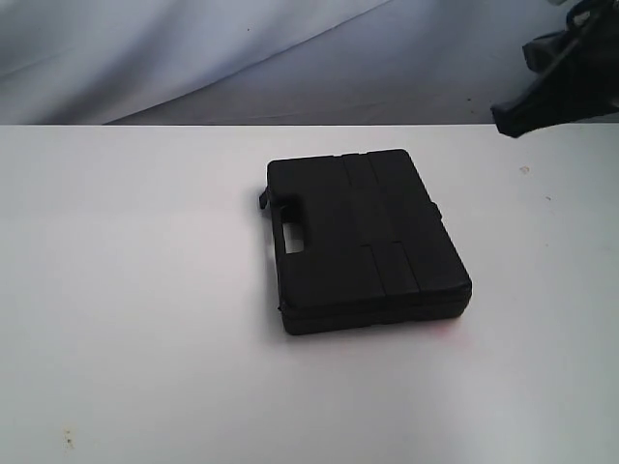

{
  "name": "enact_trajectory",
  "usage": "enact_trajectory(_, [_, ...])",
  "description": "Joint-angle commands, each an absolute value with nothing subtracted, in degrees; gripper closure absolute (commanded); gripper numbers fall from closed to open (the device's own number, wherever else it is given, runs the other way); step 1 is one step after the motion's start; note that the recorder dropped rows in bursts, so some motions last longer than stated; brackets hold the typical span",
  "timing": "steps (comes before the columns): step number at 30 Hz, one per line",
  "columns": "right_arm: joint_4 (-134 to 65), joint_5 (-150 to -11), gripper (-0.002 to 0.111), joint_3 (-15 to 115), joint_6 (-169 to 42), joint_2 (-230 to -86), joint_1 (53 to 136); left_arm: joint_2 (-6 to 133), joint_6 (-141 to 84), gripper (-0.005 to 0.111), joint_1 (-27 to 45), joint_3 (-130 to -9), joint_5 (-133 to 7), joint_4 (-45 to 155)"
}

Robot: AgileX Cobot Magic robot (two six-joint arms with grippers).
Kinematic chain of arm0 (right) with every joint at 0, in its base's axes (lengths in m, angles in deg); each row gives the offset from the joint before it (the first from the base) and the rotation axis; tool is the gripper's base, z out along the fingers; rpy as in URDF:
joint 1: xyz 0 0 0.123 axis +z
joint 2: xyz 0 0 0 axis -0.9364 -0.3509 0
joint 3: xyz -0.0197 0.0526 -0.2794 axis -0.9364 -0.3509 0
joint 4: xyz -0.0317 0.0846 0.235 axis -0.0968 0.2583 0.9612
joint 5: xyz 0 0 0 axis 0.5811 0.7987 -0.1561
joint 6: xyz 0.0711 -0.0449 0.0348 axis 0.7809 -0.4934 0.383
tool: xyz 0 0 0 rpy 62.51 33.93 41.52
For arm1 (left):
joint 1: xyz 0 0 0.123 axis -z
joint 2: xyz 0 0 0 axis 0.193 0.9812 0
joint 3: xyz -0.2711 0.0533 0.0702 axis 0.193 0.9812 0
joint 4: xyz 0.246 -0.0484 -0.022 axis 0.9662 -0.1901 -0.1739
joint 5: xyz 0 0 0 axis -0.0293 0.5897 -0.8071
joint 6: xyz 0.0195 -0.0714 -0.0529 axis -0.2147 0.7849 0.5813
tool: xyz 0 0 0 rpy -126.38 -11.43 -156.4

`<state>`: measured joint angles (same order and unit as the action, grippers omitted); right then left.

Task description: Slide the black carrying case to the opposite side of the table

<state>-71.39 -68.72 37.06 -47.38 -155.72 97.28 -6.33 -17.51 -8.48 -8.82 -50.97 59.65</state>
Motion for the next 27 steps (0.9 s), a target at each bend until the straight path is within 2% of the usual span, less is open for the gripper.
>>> enact_trajectory(1, [-53.3,-69.9,0.108,36.8,-75.3,-155.4,96.6,-6.5,-17.2,0.107,-8.5,-8.5,-51.4,59.8])
enact_trajectory(10, [-51.2,-81.8,0.108,36.8,-68.5,-155.4,93.8,-6.5,-17.2,0.107,-8.5,-8.5,-51.4,59.8])
enact_trajectory(17, [-51.1,-80.5,0.108,36.8,-69.4,-155.2,92.7,-6.5,-17.2,0.107,-8.5,-8.5,-51.4,59.8])
enact_trajectory(27, [-45.7,-82.8,0.108,32.5,-70.0,-143.1,76.3,-6.5,-17.2,0.107,-8.5,-8.5,-51.4,59.8])
